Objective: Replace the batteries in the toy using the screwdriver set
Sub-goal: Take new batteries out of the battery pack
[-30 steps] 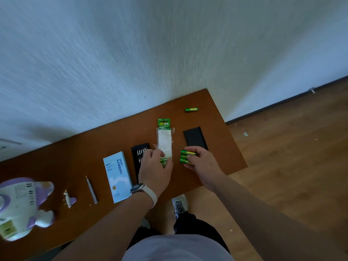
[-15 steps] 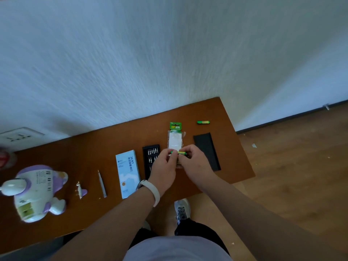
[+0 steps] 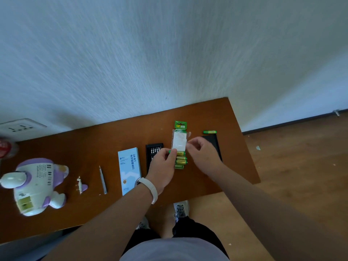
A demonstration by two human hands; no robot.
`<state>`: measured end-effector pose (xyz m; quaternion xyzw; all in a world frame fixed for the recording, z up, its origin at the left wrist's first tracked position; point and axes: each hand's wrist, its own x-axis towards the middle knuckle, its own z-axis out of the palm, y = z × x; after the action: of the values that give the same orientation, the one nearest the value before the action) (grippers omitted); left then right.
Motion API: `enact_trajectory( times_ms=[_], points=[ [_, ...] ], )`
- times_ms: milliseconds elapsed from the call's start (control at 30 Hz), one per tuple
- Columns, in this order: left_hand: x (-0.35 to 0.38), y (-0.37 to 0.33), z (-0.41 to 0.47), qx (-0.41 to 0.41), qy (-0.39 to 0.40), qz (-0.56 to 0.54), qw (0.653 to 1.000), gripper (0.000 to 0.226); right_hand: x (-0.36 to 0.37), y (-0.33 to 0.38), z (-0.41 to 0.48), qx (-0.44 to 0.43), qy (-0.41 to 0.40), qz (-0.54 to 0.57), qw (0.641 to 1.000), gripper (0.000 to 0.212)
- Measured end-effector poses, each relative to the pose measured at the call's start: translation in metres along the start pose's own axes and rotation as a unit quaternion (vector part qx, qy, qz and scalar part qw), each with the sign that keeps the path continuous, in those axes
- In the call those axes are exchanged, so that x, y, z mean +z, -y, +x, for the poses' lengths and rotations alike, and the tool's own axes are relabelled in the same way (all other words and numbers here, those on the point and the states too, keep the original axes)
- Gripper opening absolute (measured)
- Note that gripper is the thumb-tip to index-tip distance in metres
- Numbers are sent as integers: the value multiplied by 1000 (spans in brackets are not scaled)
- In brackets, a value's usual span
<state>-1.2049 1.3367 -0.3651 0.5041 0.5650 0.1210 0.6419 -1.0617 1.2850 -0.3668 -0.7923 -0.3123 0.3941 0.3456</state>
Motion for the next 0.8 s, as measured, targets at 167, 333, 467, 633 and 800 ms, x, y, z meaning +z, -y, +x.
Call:
enact_trajectory(
  times_ms=[167,333,467,633,800],
  points=[
    [-8,4,8,2,-32,36,999,24,-38,-20,55,-54,-71,-249,964,25],
    [-3,8,16,34,-53,114,992,23,-51,-40,82,-26,-7,-334,942,34],
    [8,7,28,51,-50,200,977,20,-49,-44,87,-50,-16,-324,945,27],
    [25,4,38,93,-31,292,951,16,-47,-48,80,-100,-57,-316,942,20],
    [42,5,47,162,13,433,887,25,-39,-51,47,-102,-65,-243,962,17]
  ],
)
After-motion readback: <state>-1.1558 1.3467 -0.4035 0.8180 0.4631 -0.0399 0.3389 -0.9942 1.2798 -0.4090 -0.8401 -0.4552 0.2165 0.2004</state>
